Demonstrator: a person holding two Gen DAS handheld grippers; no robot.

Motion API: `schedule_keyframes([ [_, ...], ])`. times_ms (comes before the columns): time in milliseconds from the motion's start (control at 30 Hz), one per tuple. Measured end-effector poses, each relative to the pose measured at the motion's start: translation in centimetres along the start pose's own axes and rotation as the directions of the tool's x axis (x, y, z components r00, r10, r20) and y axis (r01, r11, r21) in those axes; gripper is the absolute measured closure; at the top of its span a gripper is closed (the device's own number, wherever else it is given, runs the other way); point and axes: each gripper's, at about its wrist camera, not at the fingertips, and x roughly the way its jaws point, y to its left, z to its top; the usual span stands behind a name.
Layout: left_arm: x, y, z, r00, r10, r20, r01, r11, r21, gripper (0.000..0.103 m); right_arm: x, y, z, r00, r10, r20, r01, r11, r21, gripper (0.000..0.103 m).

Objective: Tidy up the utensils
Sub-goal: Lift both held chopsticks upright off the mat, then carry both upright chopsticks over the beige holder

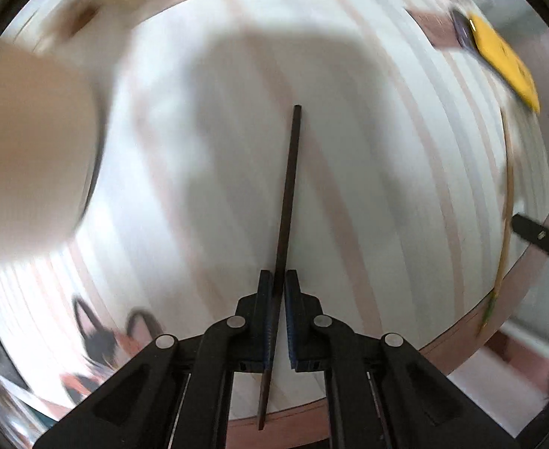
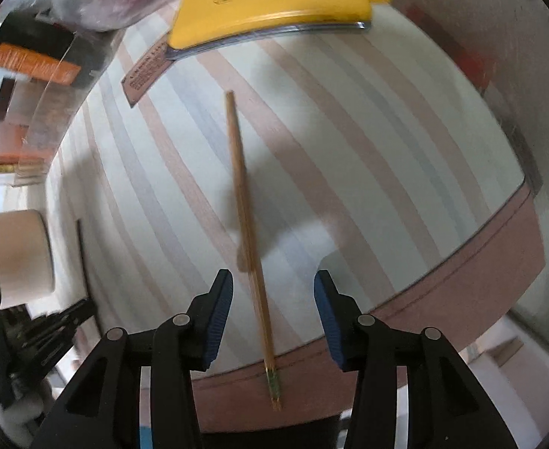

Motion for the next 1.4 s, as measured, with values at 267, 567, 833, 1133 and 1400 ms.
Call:
schedule_keyframes([
  [267,1.0,5.4,-4.0,0.997,-0.044,0.069,0.053,0.990,-0.133,0.094,1.1,5.8,-2.3,0.982,-0.173,0.076,0.185,0.960,-0.212,0.096],
  [567,1.7,3.3,-4.2,0.990,0.063,0.128,-0.062,0.998,-0.012,0.099,2.8,11.7,-5.6,0.977,-0.205,0.066,0.214,0.905,-0.368,0.096],
  [833,0.0,3.3,-7.0,0.974,0.070,0.214,-0.068,0.998,-0.018,0.100,2.4,11.9,-6.7,0.987,-0.139,0.078,0.157,0.933,-0.324,0.096],
  [1133,-8.2,5.2,-10.1,0.915,0.025,0.403,-0.018,1.000,-0.021,0.100,-3.0,12.6,-8.6,0.983,-0.007,0.182,0.069,0.938,-0.339,0.096],
  [1400,-11.9,7.7,-9.0,0.858,0.007,0.513,0.017,0.999,-0.043,0.100,-8.2,15.2,-8.6,0.955,0.084,0.283,0.021,0.937,-0.348,0.096],
])
